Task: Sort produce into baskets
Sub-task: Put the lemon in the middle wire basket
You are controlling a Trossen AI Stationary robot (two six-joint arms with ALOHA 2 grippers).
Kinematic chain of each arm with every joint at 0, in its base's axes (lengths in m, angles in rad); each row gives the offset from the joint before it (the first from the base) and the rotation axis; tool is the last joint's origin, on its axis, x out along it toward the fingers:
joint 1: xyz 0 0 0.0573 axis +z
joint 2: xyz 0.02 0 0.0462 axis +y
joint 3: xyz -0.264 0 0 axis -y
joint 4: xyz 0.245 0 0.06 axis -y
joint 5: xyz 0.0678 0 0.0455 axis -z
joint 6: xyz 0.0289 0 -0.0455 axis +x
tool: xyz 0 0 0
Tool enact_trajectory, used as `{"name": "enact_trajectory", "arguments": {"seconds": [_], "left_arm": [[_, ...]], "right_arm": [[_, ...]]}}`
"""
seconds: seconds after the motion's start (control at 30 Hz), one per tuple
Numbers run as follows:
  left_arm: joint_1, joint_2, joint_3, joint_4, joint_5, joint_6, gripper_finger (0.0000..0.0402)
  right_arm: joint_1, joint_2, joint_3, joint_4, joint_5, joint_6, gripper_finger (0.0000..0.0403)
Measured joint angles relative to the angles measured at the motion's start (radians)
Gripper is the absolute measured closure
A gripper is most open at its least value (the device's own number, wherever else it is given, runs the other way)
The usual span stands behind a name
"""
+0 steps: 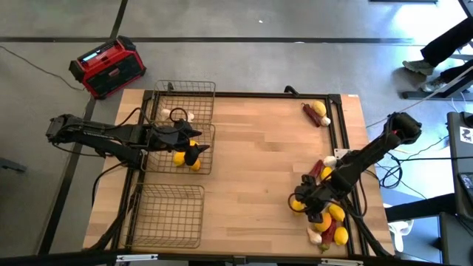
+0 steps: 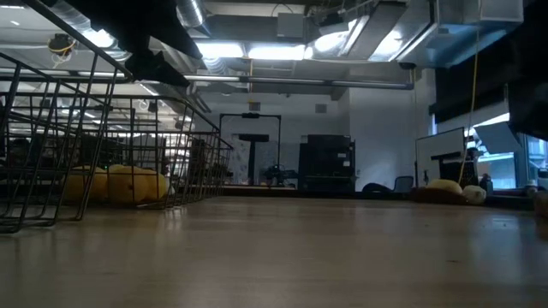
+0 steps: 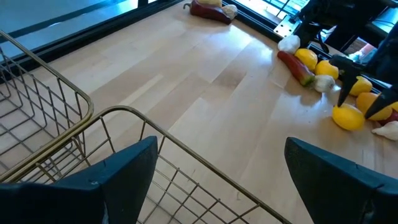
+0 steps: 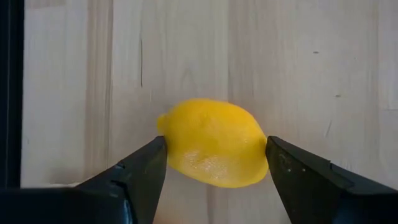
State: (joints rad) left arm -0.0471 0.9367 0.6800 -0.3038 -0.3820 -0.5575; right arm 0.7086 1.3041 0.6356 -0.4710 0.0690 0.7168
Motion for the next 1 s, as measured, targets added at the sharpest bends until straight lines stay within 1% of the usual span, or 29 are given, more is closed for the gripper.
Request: {"name": "enact_trajectory", "arguments": {"seconds": [0.07,0.2,0.47,0.57,0.67,0.77,0.9,1.0], "left_arm": [[0.0,0.0,0.0,0.0,0.0,0.0,0.0054],[0.0,0.0,0.0,0.0,0.0,-0.001,0.0054],[0.0,0.0,0.0,0.0,0.0,-0.01,0.0054],[0.0,0.0,0.0,0.0,0.0,-0.01,0.0054],[0.0,0.0,0.0,0.0,0.0,-0.013,0.0054],[-0.001,0.0,0.0,0.0,0.001,-0.017,0.0054],[-0.001,0.0,0.0,0.0,0.001,-0.017,0.0054],[-0.001,0.0,0.0,0.0,0.001,-0.015,0.0054]], "right_arm": [[-0.001,-0.001,-0.011,0.003,0.016,-0.014,0.0134],[-0.002,0.001,-0.019,0.009,0.121,-0.012,0.0134],[-0.015,0.005,-0.024,0.04,0.328,0.176,0.0134],[-0.053,0.005,-0.024,0.028,0.367,0.225,0.0134],[-0.107,0.005,-0.024,0.007,0.383,0.25,0.0134],[-0.155,0.005,-0.024,0.006,0.356,0.231,0.0134],[-0.175,0.004,-0.007,-0.008,0.319,0.131,0.0134],[-0.172,0.001,0.04,-0.056,0.31,0.014,0.0134]]}}
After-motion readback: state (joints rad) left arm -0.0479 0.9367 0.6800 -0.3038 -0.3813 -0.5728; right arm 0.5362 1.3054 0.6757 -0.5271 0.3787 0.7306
